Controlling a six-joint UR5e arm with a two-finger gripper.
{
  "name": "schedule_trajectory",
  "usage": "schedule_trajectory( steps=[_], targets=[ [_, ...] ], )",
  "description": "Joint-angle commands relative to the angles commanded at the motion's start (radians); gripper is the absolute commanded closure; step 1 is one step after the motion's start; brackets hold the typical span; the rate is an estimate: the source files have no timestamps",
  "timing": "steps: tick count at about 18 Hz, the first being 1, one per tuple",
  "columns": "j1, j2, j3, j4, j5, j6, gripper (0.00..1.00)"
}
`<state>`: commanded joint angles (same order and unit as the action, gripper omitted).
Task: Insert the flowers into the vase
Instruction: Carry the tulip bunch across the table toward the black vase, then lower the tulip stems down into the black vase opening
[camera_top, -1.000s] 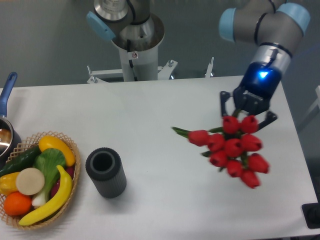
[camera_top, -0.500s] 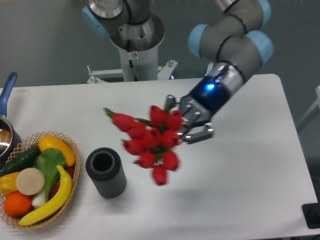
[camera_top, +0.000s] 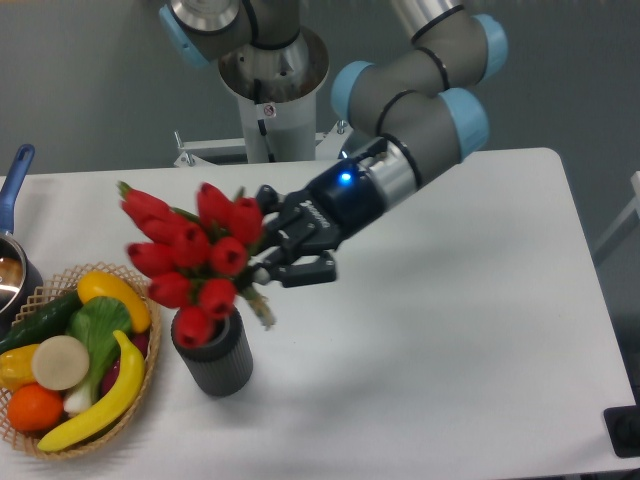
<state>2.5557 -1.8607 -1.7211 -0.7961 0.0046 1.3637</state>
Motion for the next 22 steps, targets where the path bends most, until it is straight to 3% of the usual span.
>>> schedule_trajectory(
  steps=[15, 22],
  targets=[
    [-0.045, -0.015, -0.051, -0.002, -0.026, 0.011, 0.70],
    [-0.040, -0.057, -0.061, -0.002, -0.025, 0.011, 0.70]
  ],
)
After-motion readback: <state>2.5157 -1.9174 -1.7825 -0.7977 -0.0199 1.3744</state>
